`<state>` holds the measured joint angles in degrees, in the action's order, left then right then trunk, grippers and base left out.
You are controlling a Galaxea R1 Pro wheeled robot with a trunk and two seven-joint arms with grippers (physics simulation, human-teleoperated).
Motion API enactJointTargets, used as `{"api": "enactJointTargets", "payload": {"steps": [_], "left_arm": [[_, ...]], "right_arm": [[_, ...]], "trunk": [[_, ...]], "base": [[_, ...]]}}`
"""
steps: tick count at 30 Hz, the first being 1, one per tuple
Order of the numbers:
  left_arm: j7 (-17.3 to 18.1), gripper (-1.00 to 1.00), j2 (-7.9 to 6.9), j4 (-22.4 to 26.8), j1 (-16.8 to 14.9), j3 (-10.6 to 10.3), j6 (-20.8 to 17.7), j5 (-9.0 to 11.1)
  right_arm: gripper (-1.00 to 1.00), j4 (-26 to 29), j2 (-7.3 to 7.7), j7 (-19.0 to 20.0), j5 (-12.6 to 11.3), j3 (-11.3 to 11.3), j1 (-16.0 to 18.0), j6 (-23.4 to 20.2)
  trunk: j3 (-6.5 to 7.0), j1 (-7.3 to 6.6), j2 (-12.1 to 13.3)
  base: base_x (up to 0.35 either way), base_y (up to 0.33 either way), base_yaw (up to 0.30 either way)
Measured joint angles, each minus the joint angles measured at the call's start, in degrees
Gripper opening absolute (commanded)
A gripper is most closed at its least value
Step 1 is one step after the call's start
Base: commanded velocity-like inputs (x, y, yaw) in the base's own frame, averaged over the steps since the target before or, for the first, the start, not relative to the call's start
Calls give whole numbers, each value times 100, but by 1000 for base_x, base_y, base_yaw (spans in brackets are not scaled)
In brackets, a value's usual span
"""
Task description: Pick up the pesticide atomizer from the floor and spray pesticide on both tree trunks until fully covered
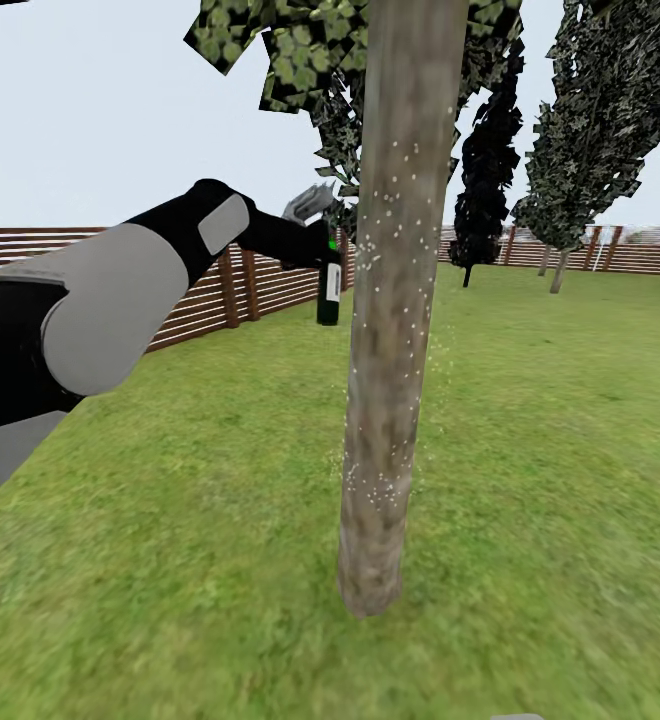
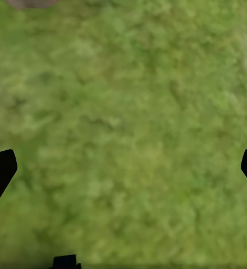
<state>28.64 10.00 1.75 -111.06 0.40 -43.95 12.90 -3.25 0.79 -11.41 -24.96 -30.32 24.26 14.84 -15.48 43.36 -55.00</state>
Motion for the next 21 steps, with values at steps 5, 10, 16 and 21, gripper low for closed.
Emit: {"api": "enactJointTargets", "payload": {"steps": [5,10,16,21], "left_arm": [[718,-100,0,8,5,6,-1,11],[1342,-100,0,9,5,0,-1,9],[1369,-100,0,-1,91,-63,17,-356],[1372,-100,0,0,139,-17,193,-697]], "right_arm": [[100,-1,28,3,-4,1,-151,19],[100,3,88,2,-1,-2,-271,36],[100,2,160,4,-1,-1,-290,37],[100,1,167,3,0,-1,-290,37]], "trunk": [[-1,0,0],[0,0,0],[0,0,1],[0,0,0]], "base": [[0,0,0],[0,0,0],[-60,13,0],[-16,-104,0]]}}
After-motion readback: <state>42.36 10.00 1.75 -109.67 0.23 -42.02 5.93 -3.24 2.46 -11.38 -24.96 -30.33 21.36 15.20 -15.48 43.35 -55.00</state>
